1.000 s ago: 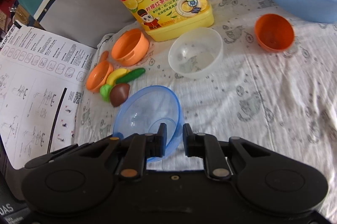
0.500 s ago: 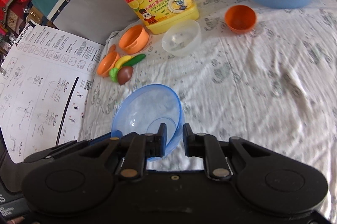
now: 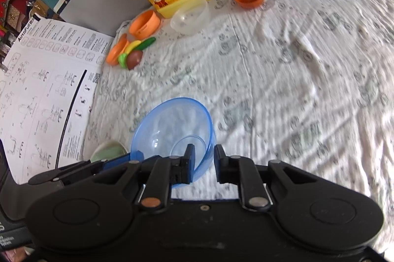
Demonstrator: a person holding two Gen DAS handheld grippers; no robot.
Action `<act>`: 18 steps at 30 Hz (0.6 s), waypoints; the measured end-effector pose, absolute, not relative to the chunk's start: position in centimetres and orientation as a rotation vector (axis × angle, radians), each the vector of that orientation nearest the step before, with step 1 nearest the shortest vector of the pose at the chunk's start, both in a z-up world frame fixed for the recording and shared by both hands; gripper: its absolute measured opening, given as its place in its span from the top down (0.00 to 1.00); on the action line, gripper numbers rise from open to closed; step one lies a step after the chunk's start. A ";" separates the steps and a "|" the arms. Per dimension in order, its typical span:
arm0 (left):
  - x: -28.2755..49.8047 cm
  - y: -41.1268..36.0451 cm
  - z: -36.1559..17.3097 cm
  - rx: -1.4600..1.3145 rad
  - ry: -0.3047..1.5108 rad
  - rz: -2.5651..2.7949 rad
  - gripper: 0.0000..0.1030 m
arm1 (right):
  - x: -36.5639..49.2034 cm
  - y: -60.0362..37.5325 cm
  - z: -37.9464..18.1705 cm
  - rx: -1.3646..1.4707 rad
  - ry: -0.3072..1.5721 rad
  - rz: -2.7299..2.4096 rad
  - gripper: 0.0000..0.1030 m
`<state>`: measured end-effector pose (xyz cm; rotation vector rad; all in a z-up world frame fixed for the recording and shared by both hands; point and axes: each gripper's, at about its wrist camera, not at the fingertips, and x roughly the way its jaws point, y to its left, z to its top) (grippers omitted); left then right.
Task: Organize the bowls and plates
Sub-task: 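Carry the blue bowl beside the plate stack and lower it to the sheet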
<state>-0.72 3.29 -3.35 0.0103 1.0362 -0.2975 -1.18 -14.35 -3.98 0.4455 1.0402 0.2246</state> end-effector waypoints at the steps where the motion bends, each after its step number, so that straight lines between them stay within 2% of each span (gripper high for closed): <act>1: -0.9 3.2 -3.5 0.011 1.041 -0.303 0.72 | -1.4 -14.5 -4.1 0.445 1.043 0.223 0.84; 18: -2.4 1.6 -5.4 0.031 1.090 -0.350 0.70 | -3.0 -15.1 -5.1 0.420 1.069 0.187 0.82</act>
